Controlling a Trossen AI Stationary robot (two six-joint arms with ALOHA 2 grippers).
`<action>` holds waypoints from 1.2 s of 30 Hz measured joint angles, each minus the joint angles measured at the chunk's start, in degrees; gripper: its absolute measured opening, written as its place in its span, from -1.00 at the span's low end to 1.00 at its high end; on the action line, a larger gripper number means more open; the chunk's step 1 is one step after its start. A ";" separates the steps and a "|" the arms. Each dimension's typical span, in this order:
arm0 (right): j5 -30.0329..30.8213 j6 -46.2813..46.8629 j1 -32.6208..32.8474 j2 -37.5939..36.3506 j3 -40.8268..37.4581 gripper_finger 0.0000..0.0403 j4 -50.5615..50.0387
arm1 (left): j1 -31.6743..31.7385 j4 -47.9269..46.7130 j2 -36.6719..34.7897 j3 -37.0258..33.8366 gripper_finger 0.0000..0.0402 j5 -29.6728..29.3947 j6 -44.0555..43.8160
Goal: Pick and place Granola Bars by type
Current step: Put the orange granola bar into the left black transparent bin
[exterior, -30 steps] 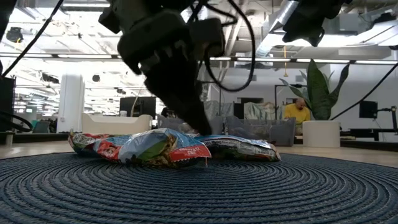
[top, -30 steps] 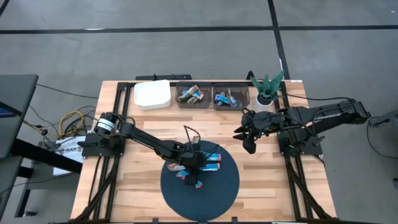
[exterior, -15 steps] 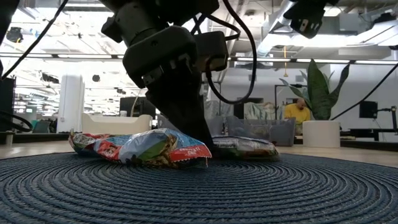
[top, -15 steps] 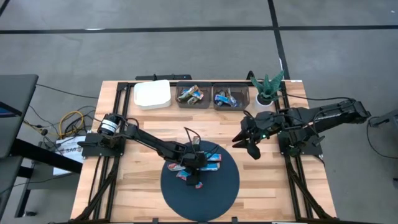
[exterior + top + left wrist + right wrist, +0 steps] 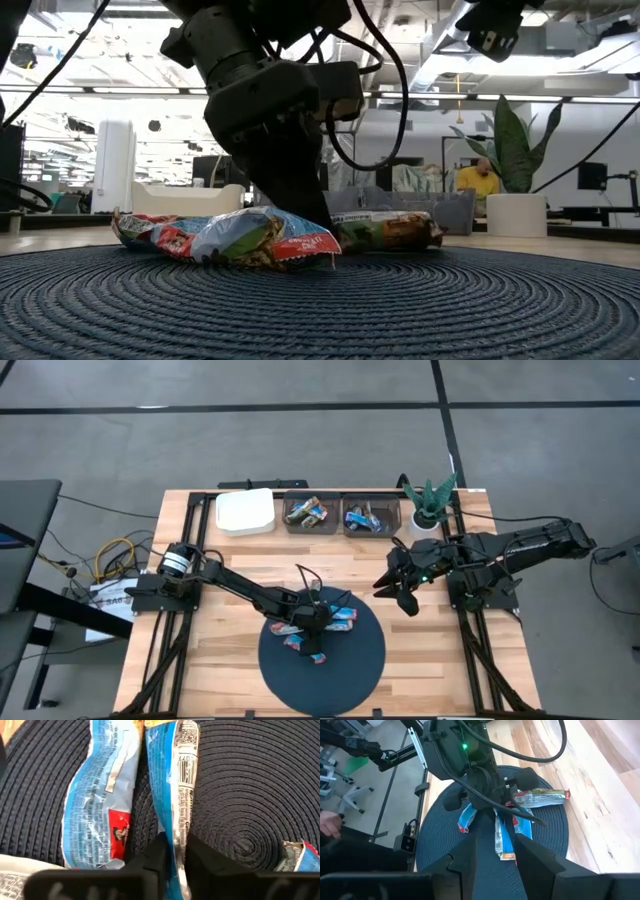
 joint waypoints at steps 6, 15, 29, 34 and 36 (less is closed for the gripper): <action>0.04 0.00 -0.02 0.00 0.00 -0.39 0.00 | 0.26 -0.70 -2.04 -0.13 -0.92 1.08 -1.21; 0.41 0.00 -0.26 0.00 0.02 -0.39 0.12 | 4.20 -4.22 -14.50 -0.06 -0.89 -8.97 -4.63; 19.76 -0.49 -0.39 0.00 0.00 -0.39 3.06 | 32.00 -9.57 -22.69 -0.02 -0.88 -9.70 -5.69; 28.68 -0.46 -2.18 0.00 0.00 -0.39 3.06 | 38.86 -9.33 -22.60 -0.02 -0.93 -5.21 -3.35; 31.91 0.02 -3.22 0.00 0.02 -0.39 3.06 | 40.72 -9.10 -22.60 -0.02 -0.92 -3.78 -2.48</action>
